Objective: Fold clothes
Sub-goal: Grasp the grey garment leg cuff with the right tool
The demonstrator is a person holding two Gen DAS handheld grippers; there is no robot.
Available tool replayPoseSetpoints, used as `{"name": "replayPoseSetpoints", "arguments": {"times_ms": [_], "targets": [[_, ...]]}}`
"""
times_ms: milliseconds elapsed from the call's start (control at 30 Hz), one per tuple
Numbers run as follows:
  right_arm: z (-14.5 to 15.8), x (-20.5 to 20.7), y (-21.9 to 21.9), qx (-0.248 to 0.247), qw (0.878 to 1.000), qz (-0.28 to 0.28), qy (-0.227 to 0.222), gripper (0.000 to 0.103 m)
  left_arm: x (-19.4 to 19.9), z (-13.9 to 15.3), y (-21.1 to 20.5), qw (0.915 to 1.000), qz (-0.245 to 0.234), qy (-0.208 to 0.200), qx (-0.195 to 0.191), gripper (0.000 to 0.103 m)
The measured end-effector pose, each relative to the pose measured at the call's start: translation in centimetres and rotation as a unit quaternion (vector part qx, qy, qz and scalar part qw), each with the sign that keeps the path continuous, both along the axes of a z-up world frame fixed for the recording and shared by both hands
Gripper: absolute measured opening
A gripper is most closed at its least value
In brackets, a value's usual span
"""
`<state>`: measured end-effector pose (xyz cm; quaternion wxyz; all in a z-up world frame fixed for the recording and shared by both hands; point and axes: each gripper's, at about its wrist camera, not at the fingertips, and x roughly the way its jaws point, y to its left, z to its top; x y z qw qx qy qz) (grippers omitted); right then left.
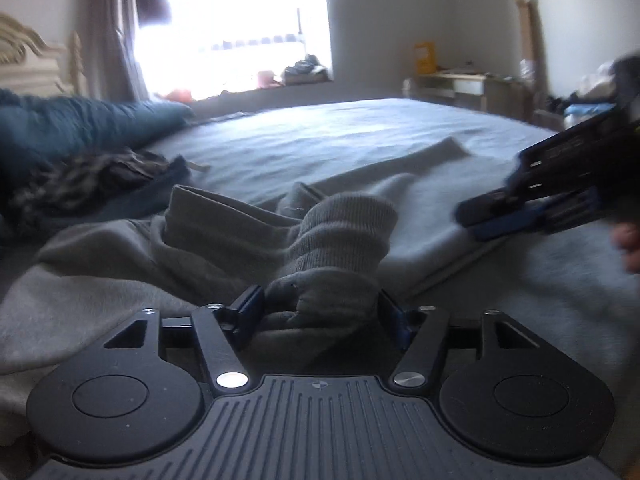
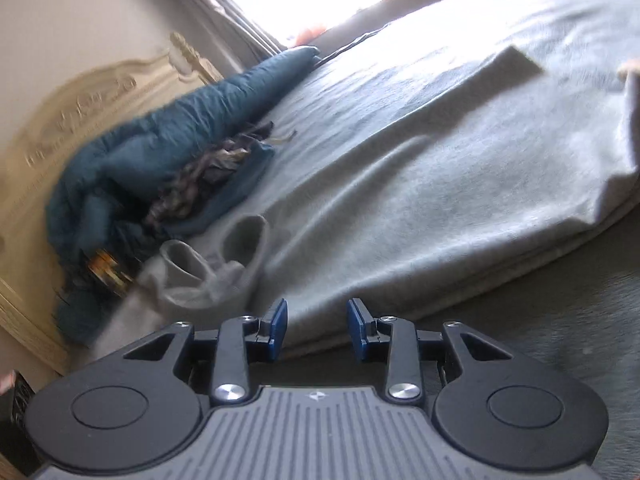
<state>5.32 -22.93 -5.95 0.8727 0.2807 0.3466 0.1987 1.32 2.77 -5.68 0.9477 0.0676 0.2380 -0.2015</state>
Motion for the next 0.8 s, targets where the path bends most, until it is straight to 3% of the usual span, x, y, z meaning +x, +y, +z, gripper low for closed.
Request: {"name": "replayPoseSetpoints", "arguments": {"times_ms": [100,200,267,333,433,500,700,800], "targets": [[0.8,0.8,0.5,0.014,1.000,0.016,-0.022,0.037,-0.6,2.0,2.4,0.9949,-0.039,0.038,-0.084,0.069],[2.5,1.7,1.8,0.012,0.997,0.050,-0.055,0.037,-0.7,3.2,4.7,0.9893,-0.015,0.035,-0.141,0.070],[3.9,2.7,3.8,0.001,0.992,0.095,-0.078,0.040,-0.3,3.3,5.5,0.9912,0.022,0.016,-0.130,0.070],[5.0,4.1,6.4,-0.015,0.984,0.151,-0.089,0.054,0.8,2.5,6.1,0.9912,0.059,0.022,-0.116,0.069],[5.7,6.1,10.4,-0.051,0.971,0.214,-0.093,0.063,2.0,0.6,7.3,0.9871,0.110,0.056,-0.103,0.067],[5.8,6.9,12.8,-0.090,0.962,0.238,-0.098,0.064,2.2,-0.8,8.2,0.9822,0.133,0.080,-0.106,0.065],[4.3,7.6,17.1,-0.196,0.940,0.265,-0.089,0.069,0.4,-1.5,9.6,0.9792,0.132,0.066,-0.139,0.064],[3.5,7.1,17.9,-0.220,0.934,0.271,-0.078,0.061,0.4,-1.8,9.7,0.9793,0.130,0.056,-0.144,0.064]]}}
